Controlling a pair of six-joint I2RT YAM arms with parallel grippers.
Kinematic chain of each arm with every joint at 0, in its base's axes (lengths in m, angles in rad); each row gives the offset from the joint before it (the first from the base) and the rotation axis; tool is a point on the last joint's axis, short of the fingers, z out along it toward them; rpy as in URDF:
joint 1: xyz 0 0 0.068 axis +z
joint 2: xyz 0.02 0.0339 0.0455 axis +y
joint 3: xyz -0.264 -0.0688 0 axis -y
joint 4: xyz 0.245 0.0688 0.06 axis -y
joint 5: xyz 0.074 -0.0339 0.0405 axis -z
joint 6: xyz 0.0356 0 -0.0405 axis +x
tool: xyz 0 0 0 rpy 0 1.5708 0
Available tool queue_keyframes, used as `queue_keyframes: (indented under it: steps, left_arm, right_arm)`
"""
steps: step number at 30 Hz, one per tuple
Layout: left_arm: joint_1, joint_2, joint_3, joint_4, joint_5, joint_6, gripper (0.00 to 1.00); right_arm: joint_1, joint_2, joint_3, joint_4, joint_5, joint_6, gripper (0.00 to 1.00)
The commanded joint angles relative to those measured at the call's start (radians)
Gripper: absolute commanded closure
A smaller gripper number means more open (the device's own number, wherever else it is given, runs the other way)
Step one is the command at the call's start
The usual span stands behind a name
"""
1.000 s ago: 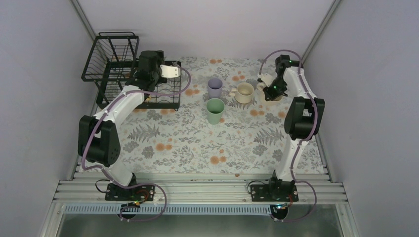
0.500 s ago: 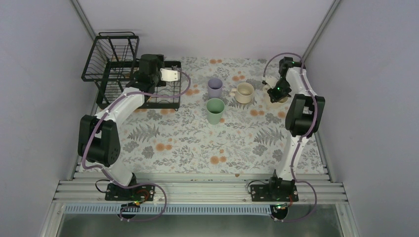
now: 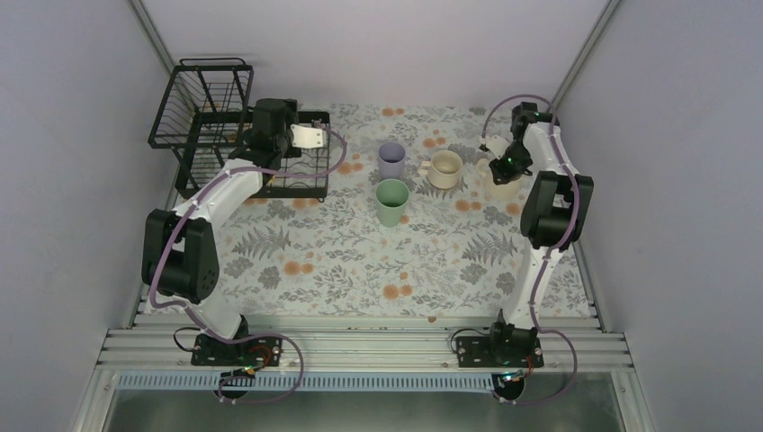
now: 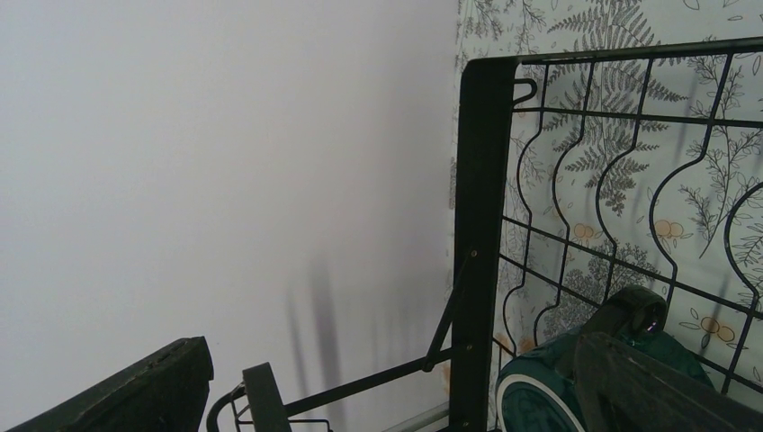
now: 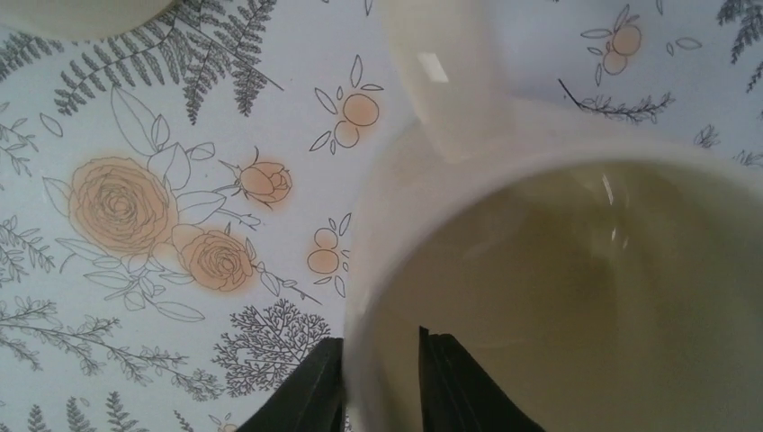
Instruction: Unload the cups from the dish rack
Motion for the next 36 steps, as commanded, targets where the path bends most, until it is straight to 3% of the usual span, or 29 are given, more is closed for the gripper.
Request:
queue_keyframes:
  steps: [1,8,15,22,25,29,31,36]
  left_arm:
    - [0.007,0.015,0.021,-0.012,-0.001,-0.006,0.0]
    - [0.026,0.025,0.034,-0.016,-0.002,0.009,0.0]
    - [0.074,0.05,0.076,-0.076,0.038,0.09,0.0]
    - [0.16,0.115,0.195,-0.246,0.244,0.322,0.0]
    - [0.165,0.205,0.319,-0.403,0.236,0.38,0.03]
    - [0.17,0.425,0.639,-0.772,0.256,0.376,0.11]
    - [0.171,0.517,0.813,-0.892,0.262,0.366,0.13]
    - [0.173,0.673,1.07,-1.103,0.289,0.397,0.16]
  right_arm:
    - [-0.004,-0.034,0.014,0.043,0.008,-0.011,0.69]
    - [-0.005,-0.131,0.003,0.056,0.0,0.003,0.48]
    - [0.02,-0.356,-0.013,0.008,-0.155,0.002,0.42]
    - [0.123,-0.519,-0.043,-0.051,-0.309,0.01,0.4]
    - [0.156,-0.538,-0.035,-0.083,-0.36,0.004,0.4]
    - [0.169,-0.538,-0.041,-0.108,-0.427,-0.013,0.41]
    - [0.171,-0.535,-0.042,-0.111,-0.445,-0.013,0.42]
    - [0.18,-0.54,-0.073,-0.101,-0.45,-0.015,0.42]
